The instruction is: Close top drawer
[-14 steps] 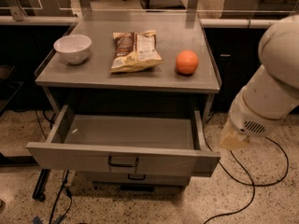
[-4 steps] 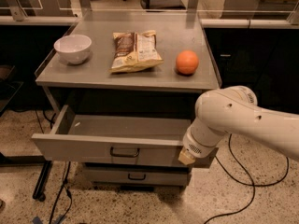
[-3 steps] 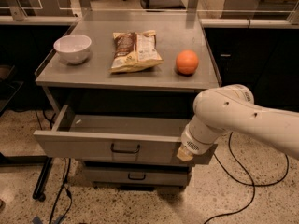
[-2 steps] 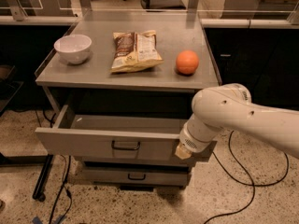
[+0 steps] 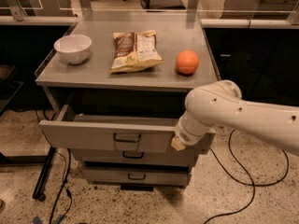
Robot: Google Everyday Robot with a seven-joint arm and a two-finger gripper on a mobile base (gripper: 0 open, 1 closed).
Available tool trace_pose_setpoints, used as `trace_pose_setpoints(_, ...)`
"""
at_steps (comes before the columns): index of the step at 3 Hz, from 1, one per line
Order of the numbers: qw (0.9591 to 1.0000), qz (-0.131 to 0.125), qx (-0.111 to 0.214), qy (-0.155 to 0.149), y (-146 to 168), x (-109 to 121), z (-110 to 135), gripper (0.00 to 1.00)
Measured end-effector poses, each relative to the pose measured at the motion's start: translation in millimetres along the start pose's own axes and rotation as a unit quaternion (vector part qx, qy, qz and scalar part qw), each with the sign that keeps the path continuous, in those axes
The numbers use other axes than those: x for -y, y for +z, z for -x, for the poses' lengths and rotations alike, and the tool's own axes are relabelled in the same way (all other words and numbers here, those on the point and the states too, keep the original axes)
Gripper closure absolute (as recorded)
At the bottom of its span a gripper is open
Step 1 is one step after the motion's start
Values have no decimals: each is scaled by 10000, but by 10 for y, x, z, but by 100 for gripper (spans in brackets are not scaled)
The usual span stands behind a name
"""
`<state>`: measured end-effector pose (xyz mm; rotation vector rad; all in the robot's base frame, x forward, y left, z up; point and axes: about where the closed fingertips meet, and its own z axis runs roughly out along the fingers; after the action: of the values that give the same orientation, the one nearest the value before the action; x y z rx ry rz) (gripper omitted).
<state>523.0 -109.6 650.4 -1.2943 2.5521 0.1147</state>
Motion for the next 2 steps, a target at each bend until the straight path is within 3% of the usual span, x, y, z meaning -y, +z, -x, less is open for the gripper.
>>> trace_pose_setpoints(2, 9981, -586, 53, 168, 23, 406, 195, 100)
